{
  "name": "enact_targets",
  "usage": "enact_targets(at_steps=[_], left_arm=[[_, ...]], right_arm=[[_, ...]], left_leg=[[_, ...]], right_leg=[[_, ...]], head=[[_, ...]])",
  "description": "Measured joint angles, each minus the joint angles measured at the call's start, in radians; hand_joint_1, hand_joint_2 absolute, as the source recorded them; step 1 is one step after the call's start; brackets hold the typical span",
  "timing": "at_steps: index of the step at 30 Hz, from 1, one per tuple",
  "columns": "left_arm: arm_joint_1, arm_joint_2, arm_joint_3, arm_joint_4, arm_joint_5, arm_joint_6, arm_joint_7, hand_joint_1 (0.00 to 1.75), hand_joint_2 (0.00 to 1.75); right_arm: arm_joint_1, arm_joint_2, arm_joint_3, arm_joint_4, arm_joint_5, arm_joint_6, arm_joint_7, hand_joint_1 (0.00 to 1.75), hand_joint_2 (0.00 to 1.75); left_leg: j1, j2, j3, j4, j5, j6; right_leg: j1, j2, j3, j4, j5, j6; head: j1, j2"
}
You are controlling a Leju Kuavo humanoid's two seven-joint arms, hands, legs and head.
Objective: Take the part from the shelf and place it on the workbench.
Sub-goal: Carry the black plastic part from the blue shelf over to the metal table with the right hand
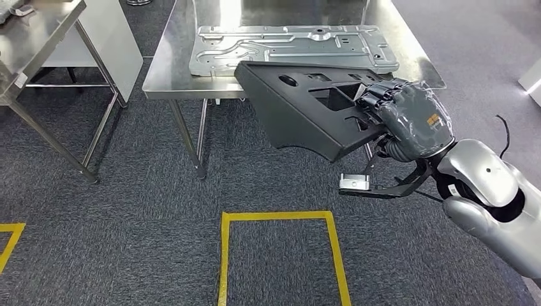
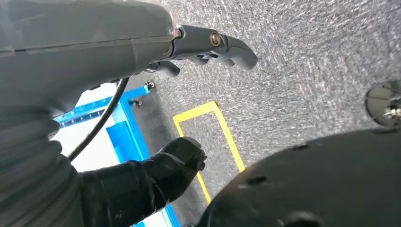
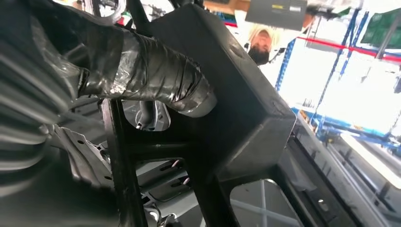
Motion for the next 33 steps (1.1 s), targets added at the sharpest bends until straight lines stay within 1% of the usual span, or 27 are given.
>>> enact_targets(at_steps=[1,2,3,5,6,7,8,10,11,12,13,15,16,17,19,21,22,23,25,26,27,28,29,30,31,32,33], left_arm=[[0.000,0.000,0.000,0.000,0.002,0.000,0.000,0.00,1.75],[-0.001,0.000,-0.001,0.000,0.004,0.000,0.001,0.00,1.75],[-0.001,0.001,-0.001,0.000,0.005,0.000,0.001,0.00,1.75],[-0.001,0.002,-0.001,0.000,0.007,-0.001,0.003,0.00,1.75],[-0.001,0.003,-0.001,0.000,0.008,-0.001,0.004,0.00,1.75],[-0.002,0.004,-0.001,0.000,0.009,-0.001,0.004,0.00,1.75],[-0.003,0.005,-0.001,0.000,0.010,-0.001,0.004,0.00,1.75],[-0.003,0.006,-0.001,0.000,0.012,-0.002,0.005,0.00,1.75],[-0.003,0.006,-0.001,0.000,0.014,-0.002,0.005,0.00,1.75],[-0.003,0.007,-0.001,0.000,0.015,-0.002,0.005,0.00,1.75],[-0.003,0.008,-0.001,0.000,0.016,-0.002,0.005,0.00,1.75],[-0.001,0.011,-0.002,0.000,0.016,-0.003,0.005,0.00,1.75],[0.000,0.013,-0.002,0.000,0.016,-0.004,0.004,0.00,1.75],[-0.001,0.015,-0.002,0.000,0.016,-0.004,0.004,0.00,1.75],[-0.002,0.018,-0.003,0.000,0.016,-0.004,0.003,0.00,1.75],[-0.001,0.018,-0.004,0.000,0.016,-0.004,0.002,0.00,1.75],[-0.001,0.019,-0.004,0.000,0.015,-0.004,0.001,0.00,1.75],[-0.001,0.020,-0.004,0.000,0.015,-0.004,0.001,0.00,1.75],[-0.003,0.022,-0.004,0.000,0.014,-0.003,0.000,0.00,1.75],[-0.004,0.023,-0.004,0.000,0.014,-0.003,0.000,0.00,1.75],[-0.004,0.023,-0.004,0.000,0.014,-0.003,0.000,0.00,1.75],[-0.004,0.023,-0.004,0.000,0.014,-0.004,0.000,0.00,1.75],[-0.004,0.023,-0.004,0.000,0.014,-0.004,0.000,0.00,1.75],[-0.002,0.023,-0.004,0.000,0.014,-0.004,0.000,0.00,1.75],[-0.002,0.023,-0.004,0.000,0.015,-0.004,0.000,0.00,1.75],[-0.002,0.024,-0.004,0.000,0.016,-0.004,-0.001,0.00,1.75],[-0.003,0.024,-0.004,0.000,0.017,-0.004,-0.001,0.00,1.75]], right_arm=[[-0.002,0.001,-0.003,0.001,0.002,0.005,0.002,1.75,1.75],[-0.004,0.002,-0.004,0.002,0.006,0.011,0.004,1.75,1.75],[-0.007,0.003,-0.005,0.003,0.010,0.017,0.007,1.75,1.75],[-0.012,0.003,-0.007,0.004,0.020,0.031,0.012,1.75,1.75],[-0.014,0.003,-0.008,0.004,0.024,0.037,0.015,1.75,1.75],[-0.017,0.003,-0.009,0.005,0.029,0.046,0.019,1.75,1.75],[-0.020,0.003,-0.009,0.006,0.034,0.055,0.023,1.75,1.75],[-0.025,0.003,-0.009,0.009,0.041,0.075,0.029,1.75,1.75],[-0.025,0.003,-0.009,0.011,0.043,0.082,0.031,1.75,1.75],[-0.026,0.003,-0.009,0.013,0.045,0.088,0.032,1.75,1.75],[-0.027,0.003,-0.009,0.015,0.046,0.091,0.034,1.75,1.75],[-0.031,0.003,-0.009,0.018,0.047,0.097,0.036,1.75,1.75],[-0.035,0.003,-0.008,0.019,0.048,0.102,0.038,1.75,1.75],[-0.039,0.003,-0.007,0.020,0.049,0.107,0.038,1.75,1.75],[-0.047,0.002,-0.006,0.024,0.049,0.118,0.039,1.75,1.75],[-0.054,0.001,-0.005,0.027,0.050,0.124,0.040,1.75,1.75],[-0.059,0.000,-0.004,0.029,0.052,0.124,0.041,1.75,1.75],[-0.063,0.000,-0.004,0.030,0.055,0.124,0.042,1.75,1.75],[-0.069,0.000,-0.001,0.033,0.063,0.124,0.044,1.75,1.75],[-0.069,0.000,0.001,0.035,0.065,0.123,0.044,1.75,1.75],[-0.068,0.000,0.003,0.037,0.066,0.123,0.044,1.75,1.75],[-0.068,0.000,0.006,0.039,0.066,0.123,0.044,1.75,1.75],[-0.068,0.000,0.007,0.040,0.066,0.123,0.045,1.75,1.75],[-0.069,0.000,0.008,0.041,0.068,0.123,0.047,1.75,1.75],[-0.071,0.001,0.009,0.043,0.072,0.122,0.050,1.75,1.75],[-0.073,0.002,0.011,0.044,0.078,0.122,0.054,1.75,1.75],[-0.075,0.005,0.015,0.045,0.087,0.123,0.060,1.75,1.75]], left_leg=[[0.000,-0.002,0.006,0.000,-0.007,-0.005],[0.000,-0.004,0.008,-0.001,-0.011,-0.010],[0.000,-0.004,0.011,-0.002,-0.011,-0.017],[-0.001,-0.003,0.010,0.007,-0.009,-0.027],[-0.002,0.002,-0.001,0.032,-0.009,-0.032],[-0.001,0.007,-0.024,0.073,-0.016,-0.037],[0.002,0.012,-0.059,0.130,-0.031,-0.042],[0.008,0.020,-0.139,0.243,-0.079,-0.053],[0.011,0.022,-0.167,0.271,-0.092,-0.057],[0.012,0.023,-0.180,0.267,-0.084,-0.060],[0.014,0.024,-0.175,0.228,-0.052,-0.060],[0.013,0.026,-0.135,0.096,0.043,-0.054],[0.011,0.026,-0.118,0.044,0.065,-0.049],[0.008,0.027,-0.107,0.013,0.075,-0.044],[0.004,0.025,-0.097,-0.003,0.066,-0.029],[0.006,0.023,-0.074,-0.015,0.074,-0.014],[0.007,0.022,-0.061,-0.018,0.073,-0.007],[0.007,0.022,-0.053,-0.021,0.070,-0.002],[0.005,0.020,-0.044,-0.020,0.058,0.003],[0.003,0.019,-0.038,-0.019,0.051,0.003],[0.002,0.017,-0.029,-0.018,0.043,0.003],[0.001,0.015,-0.018,-0.017,0.033,0.002],[0.001,0.013,-0.005,-0.016,0.022,0.001],[0.000,0.012,0.006,-0.015,0.011,-0.001],[-0.001,0.011,0.015,-0.014,0.001,-0.005],[-0.001,0.010,0.018,-0.014,-0.006,-0.010],[-0.001,0.010,0.021,-0.013,-0.010,-0.016]], right_leg=[[0.004,0.002,0.009,-0.043,0.033,-0.005],[0.008,0.003,0.010,-0.064,0.049,-0.011],[0.012,0.003,0.010,-0.068,0.048,-0.017],[0.008,0.003,0.024,-0.082,0.052,-0.029],[0.004,0.001,0.034,-0.087,0.050,-0.035],[0.001,0.000,0.045,-0.092,0.046,-0.040],[0.000,-0.002,0.054,-0.096,0.041,-0.044],[-0.001,-0.004,0.067,-0.097,0.029,-0.048],[-0.001,-0.004,0.075,-0.096,0.022,-0.047],[-0.001,-0.005,0.084,-0.095,0.014,-0.046],[-0.002,-0.005,0.094,-0.094,0.006,-0.044],[-0.002,-0.005,0.115,-0.091,-0.013,-0.037],[-0.002,-0.004,0.122,-0.091,-0.020,-0.032],[-0.002,-0.004,0.126,-0.094,-0.027,-0.026],[-0.001,-0.003,0.134,-0.094,-0.028,-0.011],[-0.003,-0.003,0.136,-0.069,-0.030,-0.002],[-0.004,-0.002,0.122,-0.037,-0.038,0.000],[-0.005,-0.002,0.093,0.015,-0.054,0.002],[-0.004,0.000,0.012,0.135,-0.104,0.007],[-0.004,0.000,-0.023,0.174,-0.126,0.008],[-0.004,0.000,-0.043,0.182,-0.131,0.008],[-0.003,0.000,-0.046,0.156,-0.113,0.006],[-0.003,0.000,-0.035,0.101,-0.075,0.002],[-0.001,0.000,-0.018,0.035,-0.017,-0.005],[0.004,0.000,-0.006,-0.022,0.026,-0.011],[0.008,0.000,0.002,-0.058,0.057,-0.018],[0.013,0.001,0.005,-0.076,0.072,-0.025]], head=[[0.000,0.000],[0.000,0.000],[0.000,0.000],[0.001,0.000],[0.000,0.000],[-0.001,0.000],[-0.002,0.000],[-0.003,0.000],[-0.003,0.000],[-0.003,0.000],[-0.003,0.000],[-0.003,0.000],[-0.003,0.000],[-0.003,0.000],[-0.003,0.000],[-0.003,0.000],[-0.003,0.000],[-0.002,0.000],[-0.002,0.000],[-0.002,0.000],[-0.002,0.000],[-0.002,0.000],[-0.002,0.000],[-0.002,0.000],[-0.002,0.000],[-0.002,0.000],[-0.002,0.000]])
